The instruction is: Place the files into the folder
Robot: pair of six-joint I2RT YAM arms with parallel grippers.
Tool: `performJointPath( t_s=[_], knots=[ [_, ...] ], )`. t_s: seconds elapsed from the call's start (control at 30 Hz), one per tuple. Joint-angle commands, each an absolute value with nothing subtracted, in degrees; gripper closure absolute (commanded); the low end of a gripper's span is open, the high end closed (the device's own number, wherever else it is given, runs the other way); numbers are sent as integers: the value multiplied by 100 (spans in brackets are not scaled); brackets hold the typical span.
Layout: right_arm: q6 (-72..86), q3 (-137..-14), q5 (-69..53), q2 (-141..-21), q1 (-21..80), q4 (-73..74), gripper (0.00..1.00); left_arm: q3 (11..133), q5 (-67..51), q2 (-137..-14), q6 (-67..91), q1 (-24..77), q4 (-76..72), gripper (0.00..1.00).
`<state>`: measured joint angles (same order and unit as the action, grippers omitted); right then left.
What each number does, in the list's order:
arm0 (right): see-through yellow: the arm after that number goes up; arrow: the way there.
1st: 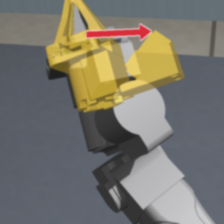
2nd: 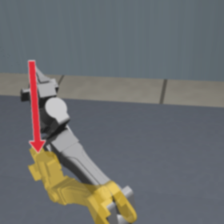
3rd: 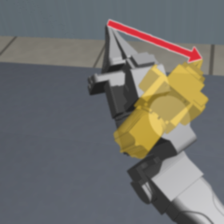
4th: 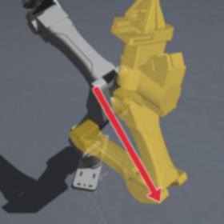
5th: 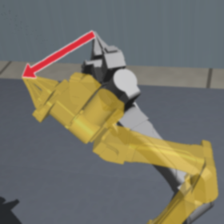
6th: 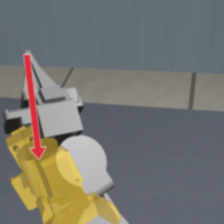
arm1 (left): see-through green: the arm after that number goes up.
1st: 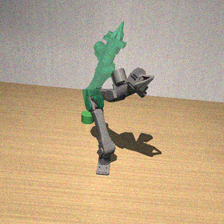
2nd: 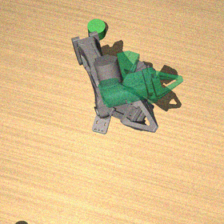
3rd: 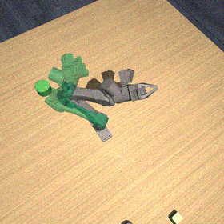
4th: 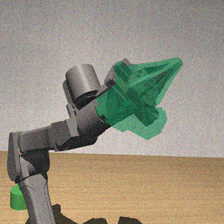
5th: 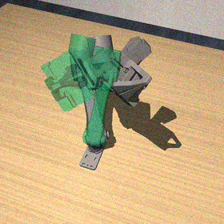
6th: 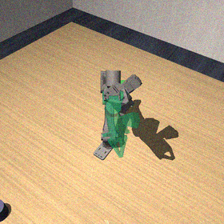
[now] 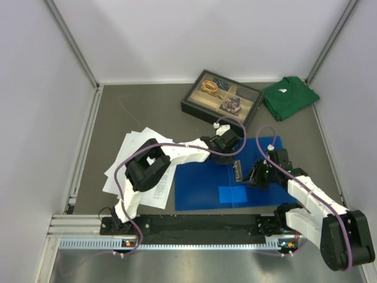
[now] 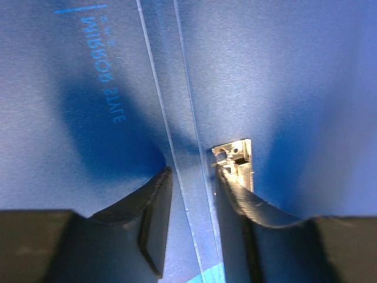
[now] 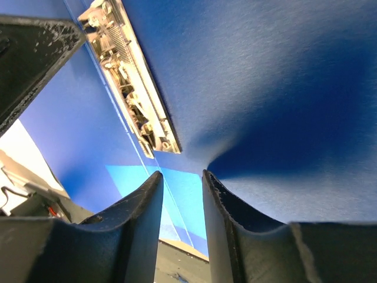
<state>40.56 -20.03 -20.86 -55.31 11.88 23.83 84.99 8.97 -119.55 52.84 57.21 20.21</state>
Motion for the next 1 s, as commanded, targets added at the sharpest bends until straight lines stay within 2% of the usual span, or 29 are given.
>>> performJointPath(
  t_s=[0.0,0.03,0.33,0.43,0.47,0.6,0.97],
  knots=[
    [4043,-1890,-2356,-5555,1257,1890,69,8823,985,-12146,5405,5809,2074,64],
    [4026,-1898,-2355,-5572,1266,1872,72,8876,967,-12242,5423,5810,2109,66],
    [4008,-1811,-2443,-5801,1266,1679,74,8965,1169,-12392,5493,5968,2180,68],
    [4008,-1802,-2514,-5810,1274,1591,80,8982,1239,-12480,5519,5959,2337,76],
    [3990,-1784,-2566,-5810,1274,1547,81,9000,1265,-12507,5546,5959,2399,84],
    [3894,-1802,-2637,-5845,1283,1389,83,9166,1266,-12691,5520,5959,2636,100],
    [3709,-1951,-3138,-6380,1388,747,82,9018,1002,-12674,5853,5959,2707,100]
  ],
)
